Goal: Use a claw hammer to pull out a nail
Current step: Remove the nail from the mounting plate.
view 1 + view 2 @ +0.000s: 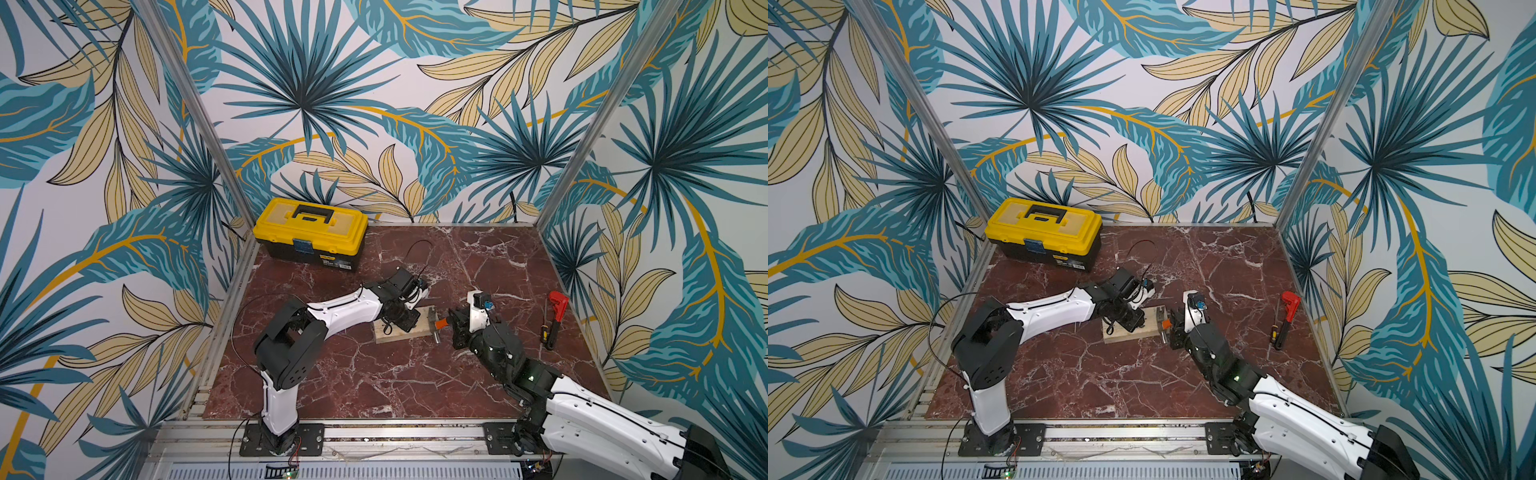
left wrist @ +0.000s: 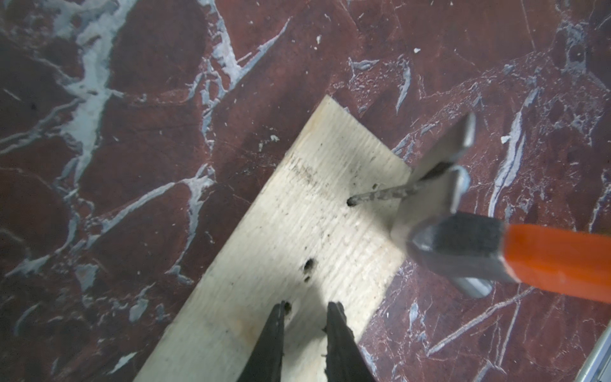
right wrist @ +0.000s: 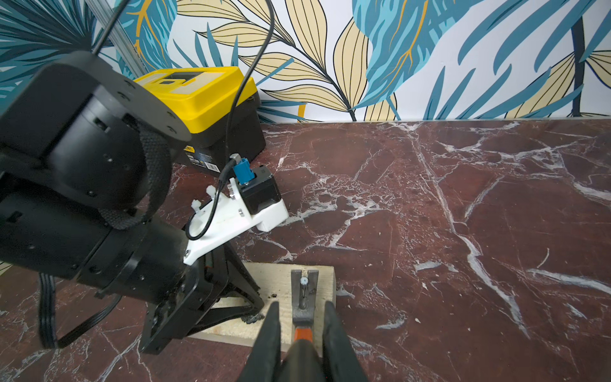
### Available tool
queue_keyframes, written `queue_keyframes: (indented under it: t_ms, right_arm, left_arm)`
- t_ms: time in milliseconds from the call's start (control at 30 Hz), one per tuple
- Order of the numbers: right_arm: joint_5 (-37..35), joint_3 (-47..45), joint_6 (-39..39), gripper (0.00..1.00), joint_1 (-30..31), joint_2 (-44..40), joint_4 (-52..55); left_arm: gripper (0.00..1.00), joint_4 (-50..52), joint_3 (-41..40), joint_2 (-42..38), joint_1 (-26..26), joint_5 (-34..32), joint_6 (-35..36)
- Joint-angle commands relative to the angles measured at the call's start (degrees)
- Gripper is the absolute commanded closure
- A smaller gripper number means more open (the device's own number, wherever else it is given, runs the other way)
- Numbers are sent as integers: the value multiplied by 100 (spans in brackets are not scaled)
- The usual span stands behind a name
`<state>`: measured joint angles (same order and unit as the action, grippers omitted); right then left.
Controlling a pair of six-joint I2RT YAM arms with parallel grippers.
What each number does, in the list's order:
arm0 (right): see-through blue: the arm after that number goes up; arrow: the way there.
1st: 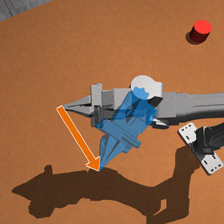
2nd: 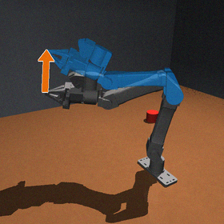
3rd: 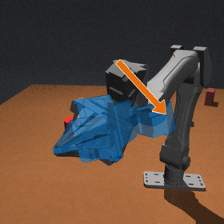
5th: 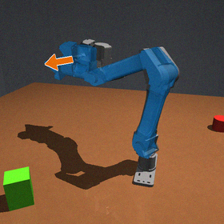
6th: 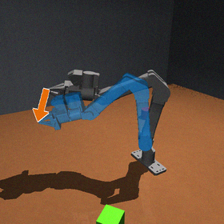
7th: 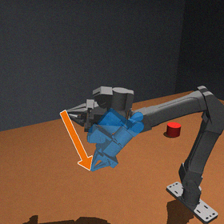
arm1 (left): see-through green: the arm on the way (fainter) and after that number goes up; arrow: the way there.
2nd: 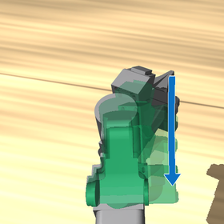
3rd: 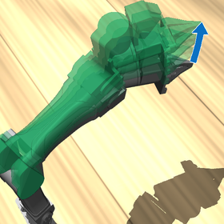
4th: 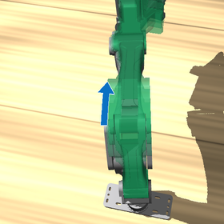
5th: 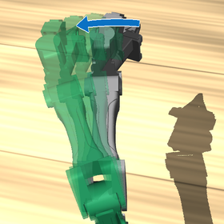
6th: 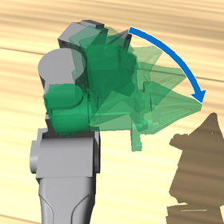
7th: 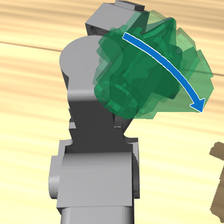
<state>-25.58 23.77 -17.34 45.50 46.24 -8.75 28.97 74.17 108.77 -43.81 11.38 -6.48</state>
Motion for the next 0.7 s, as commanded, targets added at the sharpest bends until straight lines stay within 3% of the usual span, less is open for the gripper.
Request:
queue_keyframes:
  t_ms: [0,667]
  right_arm:
    - [203,-472,-287,100,21,256,299]
    - [220,-536,-182,100,21,175,404]
  left_arm:
    - [76,759,-433,731,-154,471,-93]
    - [77,758,-412,823,-156,591,-180]
